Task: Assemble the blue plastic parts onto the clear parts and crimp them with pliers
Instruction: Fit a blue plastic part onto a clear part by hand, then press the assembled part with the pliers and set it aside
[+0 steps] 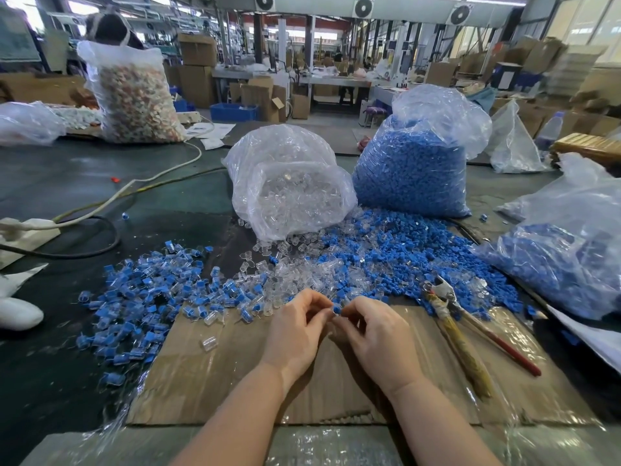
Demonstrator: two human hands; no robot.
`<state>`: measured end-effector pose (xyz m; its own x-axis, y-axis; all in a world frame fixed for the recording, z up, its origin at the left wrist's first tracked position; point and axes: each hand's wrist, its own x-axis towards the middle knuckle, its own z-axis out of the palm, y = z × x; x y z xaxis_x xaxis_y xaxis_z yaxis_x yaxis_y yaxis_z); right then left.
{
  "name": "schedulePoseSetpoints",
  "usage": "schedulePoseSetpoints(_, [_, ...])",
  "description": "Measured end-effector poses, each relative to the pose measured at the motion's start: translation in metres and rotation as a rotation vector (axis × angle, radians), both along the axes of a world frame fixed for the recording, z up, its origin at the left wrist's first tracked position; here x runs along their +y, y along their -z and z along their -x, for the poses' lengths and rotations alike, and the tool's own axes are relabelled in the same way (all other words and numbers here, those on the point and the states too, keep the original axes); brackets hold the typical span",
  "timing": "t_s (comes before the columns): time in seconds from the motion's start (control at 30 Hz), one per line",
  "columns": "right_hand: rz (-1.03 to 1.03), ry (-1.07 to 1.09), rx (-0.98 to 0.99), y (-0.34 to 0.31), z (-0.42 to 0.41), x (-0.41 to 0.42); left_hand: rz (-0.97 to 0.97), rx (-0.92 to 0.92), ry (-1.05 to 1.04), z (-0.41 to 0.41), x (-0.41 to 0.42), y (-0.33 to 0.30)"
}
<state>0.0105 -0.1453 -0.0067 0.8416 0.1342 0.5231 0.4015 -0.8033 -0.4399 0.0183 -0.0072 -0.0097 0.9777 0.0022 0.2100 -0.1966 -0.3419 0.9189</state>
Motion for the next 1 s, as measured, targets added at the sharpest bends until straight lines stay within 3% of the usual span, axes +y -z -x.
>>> schedulePoseSetpoints(0.13, [-0.052, -0.056, -0.017, -0.003, 0.002, 0.000, 0.077, 0.050, 0.007, 0.000, 0.001, 0.000])
schedulePoseSetpoints(0.77, [-0.066, -0.132, -0.012, -0.009, 0.003, 0.000, 0.019, 0.031, 0.011, 0.000, 0.000, -0.003])
schedulePoseSetpoints(0.9, [-0.076, -0.027, -0.031, -0.008, 0.002, -0.004, 0.039, 0.049, -0.005, 0.000, -0.001, -0.004])
schedulePoseSetpoints(1.0, [-0.036, 0.212, -0.009, -0.012, 0.000, -0.012, 0.021, 0.048, -0.015, 0.002, 0.000, -0.005])
